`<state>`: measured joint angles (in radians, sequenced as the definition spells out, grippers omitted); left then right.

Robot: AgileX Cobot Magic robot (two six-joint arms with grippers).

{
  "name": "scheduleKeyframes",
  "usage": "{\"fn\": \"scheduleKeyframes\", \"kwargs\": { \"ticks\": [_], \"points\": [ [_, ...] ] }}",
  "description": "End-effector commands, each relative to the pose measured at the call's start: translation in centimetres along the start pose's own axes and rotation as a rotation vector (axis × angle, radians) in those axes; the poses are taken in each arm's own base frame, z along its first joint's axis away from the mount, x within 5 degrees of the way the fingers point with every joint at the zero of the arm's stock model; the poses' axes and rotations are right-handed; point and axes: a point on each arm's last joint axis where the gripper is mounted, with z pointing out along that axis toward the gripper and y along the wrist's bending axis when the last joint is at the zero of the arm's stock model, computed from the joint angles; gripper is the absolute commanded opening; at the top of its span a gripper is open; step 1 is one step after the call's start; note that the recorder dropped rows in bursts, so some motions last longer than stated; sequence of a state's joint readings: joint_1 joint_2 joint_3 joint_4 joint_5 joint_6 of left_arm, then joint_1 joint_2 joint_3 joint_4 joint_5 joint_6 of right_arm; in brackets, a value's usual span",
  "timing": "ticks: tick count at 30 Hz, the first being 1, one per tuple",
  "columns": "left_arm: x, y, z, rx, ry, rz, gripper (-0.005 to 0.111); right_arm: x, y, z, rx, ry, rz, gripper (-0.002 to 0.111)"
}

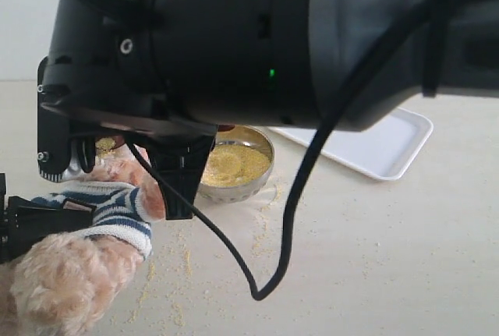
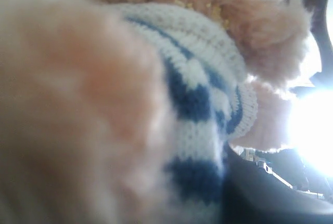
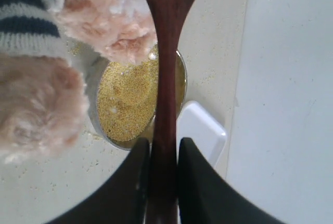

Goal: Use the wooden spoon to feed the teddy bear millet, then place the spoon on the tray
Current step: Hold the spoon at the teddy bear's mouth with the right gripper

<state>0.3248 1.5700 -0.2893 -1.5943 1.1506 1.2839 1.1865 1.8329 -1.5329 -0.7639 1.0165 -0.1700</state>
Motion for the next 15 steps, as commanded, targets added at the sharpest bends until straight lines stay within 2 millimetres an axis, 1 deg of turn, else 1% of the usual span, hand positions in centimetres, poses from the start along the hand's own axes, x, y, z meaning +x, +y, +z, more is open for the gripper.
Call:
{"fn": "scheduleKeyframes", "kwargs": {
  "ticks": [1,15],
  "points": [
    [-0.1,-0.3,0.0,0.03,-0.006,-0.001,0.005,0.1,-0.3,-0.4,0.027,0.011,-0.004,0.0],
    [-0.1,-0.3,0.0,0.03,-0.006,0.004,0.005,-0.5,0.2,-1.5,0.094,0.039,-0.097,0.0]
  ]
}}
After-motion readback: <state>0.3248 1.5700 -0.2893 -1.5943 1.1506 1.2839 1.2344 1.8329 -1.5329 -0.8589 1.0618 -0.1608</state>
